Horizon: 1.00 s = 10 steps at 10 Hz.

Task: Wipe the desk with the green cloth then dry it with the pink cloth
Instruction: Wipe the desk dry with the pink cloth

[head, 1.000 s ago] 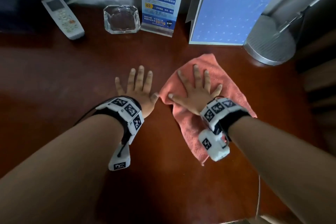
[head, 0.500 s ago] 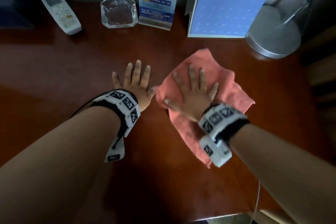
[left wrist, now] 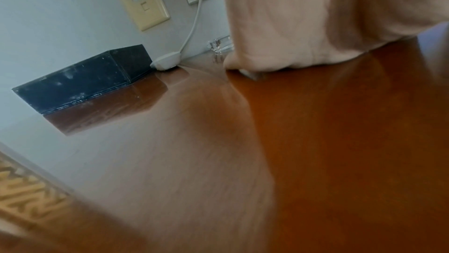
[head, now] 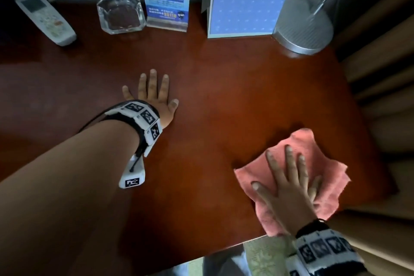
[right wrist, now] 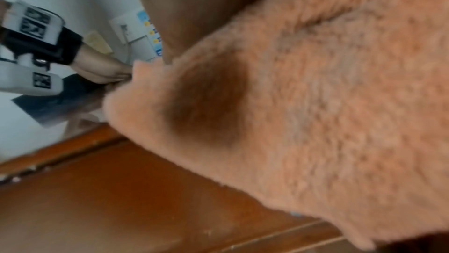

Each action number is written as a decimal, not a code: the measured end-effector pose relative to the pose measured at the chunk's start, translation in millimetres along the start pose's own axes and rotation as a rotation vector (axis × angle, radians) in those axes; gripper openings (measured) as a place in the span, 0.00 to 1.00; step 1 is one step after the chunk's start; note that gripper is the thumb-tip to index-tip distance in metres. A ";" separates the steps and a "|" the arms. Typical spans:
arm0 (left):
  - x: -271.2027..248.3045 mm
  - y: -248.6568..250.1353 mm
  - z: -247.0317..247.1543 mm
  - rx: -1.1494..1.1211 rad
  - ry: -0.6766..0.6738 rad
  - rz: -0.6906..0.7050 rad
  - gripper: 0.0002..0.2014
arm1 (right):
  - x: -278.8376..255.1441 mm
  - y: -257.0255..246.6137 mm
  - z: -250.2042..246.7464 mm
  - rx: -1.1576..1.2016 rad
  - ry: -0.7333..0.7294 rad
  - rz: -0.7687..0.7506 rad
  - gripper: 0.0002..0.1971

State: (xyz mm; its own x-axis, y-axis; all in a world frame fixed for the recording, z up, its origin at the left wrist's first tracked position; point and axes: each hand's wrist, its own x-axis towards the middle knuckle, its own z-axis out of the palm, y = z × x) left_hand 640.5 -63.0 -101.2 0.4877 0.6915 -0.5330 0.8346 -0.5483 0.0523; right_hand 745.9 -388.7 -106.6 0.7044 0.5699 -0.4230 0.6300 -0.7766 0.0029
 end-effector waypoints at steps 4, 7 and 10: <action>-0.8 -6.8 7.0 -0.039 0.099 0.104 0.32 | -76.7 -139.6 25.8 -0.029 -0.090 -0.438 0.40; -1.2 0.2 1.0 0.003 0.028 -0.002 0.31 | -18.2 1.6 2.7 -0.024 -0.053 -0.041 0.41; -5.3 4.9 -4.0 0.028 -0.008 -0.043 0.30 | -19.3 -25.7 5.3 -0.018 -0.063 -0.090 0.43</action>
State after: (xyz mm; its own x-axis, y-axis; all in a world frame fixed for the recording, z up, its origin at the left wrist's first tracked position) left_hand 643.0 -67.5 -94.8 0.4491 0.7113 -0.5407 0.8473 -0.5311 0.0050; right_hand 714.4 -381.2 -103.2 0.6233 0.6185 -0.4784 0.6957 -0.7180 -0.0218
